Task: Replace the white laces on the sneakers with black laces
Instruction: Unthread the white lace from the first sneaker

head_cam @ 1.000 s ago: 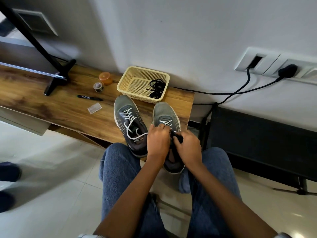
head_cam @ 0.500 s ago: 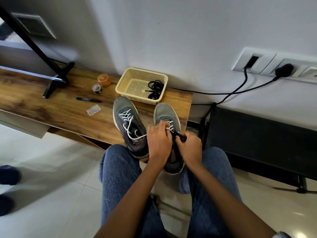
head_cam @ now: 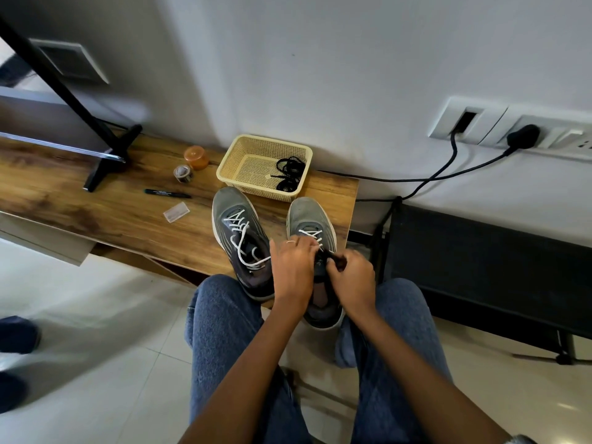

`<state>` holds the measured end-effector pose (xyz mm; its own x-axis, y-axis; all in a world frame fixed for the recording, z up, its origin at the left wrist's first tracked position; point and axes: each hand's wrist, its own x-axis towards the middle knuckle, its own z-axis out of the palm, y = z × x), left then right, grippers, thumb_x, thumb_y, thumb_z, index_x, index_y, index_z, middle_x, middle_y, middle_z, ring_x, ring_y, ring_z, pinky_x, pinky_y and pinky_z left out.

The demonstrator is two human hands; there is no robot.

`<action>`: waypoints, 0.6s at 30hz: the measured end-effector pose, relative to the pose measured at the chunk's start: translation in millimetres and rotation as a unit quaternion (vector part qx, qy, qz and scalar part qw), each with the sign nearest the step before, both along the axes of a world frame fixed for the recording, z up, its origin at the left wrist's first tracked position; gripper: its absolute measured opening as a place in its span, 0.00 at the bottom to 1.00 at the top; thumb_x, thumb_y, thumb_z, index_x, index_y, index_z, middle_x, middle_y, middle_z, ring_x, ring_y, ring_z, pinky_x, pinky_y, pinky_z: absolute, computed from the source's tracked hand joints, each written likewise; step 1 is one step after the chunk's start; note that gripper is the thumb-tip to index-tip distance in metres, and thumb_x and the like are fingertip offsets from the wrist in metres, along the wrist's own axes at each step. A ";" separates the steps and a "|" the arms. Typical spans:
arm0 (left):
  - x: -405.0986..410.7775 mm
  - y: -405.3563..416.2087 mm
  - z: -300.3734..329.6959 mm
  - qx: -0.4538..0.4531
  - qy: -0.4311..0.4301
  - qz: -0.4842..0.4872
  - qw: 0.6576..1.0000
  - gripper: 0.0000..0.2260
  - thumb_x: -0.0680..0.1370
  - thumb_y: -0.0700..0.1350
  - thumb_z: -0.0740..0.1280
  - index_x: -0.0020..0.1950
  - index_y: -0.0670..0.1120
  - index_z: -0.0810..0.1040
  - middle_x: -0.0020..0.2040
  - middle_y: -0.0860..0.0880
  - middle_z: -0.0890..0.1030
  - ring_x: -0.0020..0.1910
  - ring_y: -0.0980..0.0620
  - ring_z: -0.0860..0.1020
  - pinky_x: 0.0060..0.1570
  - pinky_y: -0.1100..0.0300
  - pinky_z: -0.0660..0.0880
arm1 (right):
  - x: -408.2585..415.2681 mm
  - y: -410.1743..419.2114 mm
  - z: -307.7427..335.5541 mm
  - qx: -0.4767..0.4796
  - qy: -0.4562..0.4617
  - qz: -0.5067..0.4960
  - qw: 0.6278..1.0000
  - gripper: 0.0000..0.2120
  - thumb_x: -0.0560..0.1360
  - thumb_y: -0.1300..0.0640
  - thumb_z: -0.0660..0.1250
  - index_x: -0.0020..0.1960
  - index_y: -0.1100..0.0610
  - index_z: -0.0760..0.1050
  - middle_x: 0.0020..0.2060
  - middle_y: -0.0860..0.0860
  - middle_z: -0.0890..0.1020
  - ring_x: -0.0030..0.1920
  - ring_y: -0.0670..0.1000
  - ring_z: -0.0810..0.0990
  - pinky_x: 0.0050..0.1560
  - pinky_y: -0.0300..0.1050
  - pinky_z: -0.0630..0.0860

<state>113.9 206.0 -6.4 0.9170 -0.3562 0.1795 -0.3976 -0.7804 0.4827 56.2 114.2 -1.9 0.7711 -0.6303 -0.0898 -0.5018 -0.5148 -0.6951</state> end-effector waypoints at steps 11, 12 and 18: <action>-0.3 3.2 8.3 -0.032 -0.009 0.008 0.999 0.08 0.75 0.48 0.68 0.54 0.52 0.79 0.46 0.53 0.82 0.51 0.49 0.76 0.59 0.49 0.65 | 0.8 0.3 -4.9 0.005 -0.001 0.000 1.000 0.06 0.75 0.57 0.67 0.47 0.60 0.79 0.42 0.53 0.79 0.40 0.50 0.75 0.37 0.41 0.64; -1.1 1.8 7.7 0.009 -0.021 -0.010 1.000 0.11 0.73 0.49 0.71 0.54 0.52 0.80 0.47 0.53 0.83 0.52 0.48 0.76 0.60 0.49 0.61 | 0.5 0.4 -4.7 0.006 -0.004 0.002 1.000 0.06 0.75 0.57 0.66 0.47 0.59 0.79 0.42 0.53 0.79 0.40 0.50 0.75 0.37 0.41 0.64; 0.5 -1.2 1.7 0.146 -0.114 -0.049 0.981 0.06 0.66 0.47 0.77 0.40 0.51 0.83 0.35 0.53 0.80 0.44 0.48 0.78 0.60 0.49 0.57 | -0.8 -0.3 -2.5 -0.002 0.002 0.014 1.000 0.06 0.76 0.57 0.66 0.48 0.59 0.78 0.42 0.51 0.77 0.40 0.46 0.71 0.39 0.40 0.63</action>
<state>114.5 204.8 -4.7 0.8236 -0.5073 0.2538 -0.5492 -0.8250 0.1334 55.4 113.9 -4.4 0.7885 -0.6083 -0.0909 -0.4901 -0.5321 -0.6904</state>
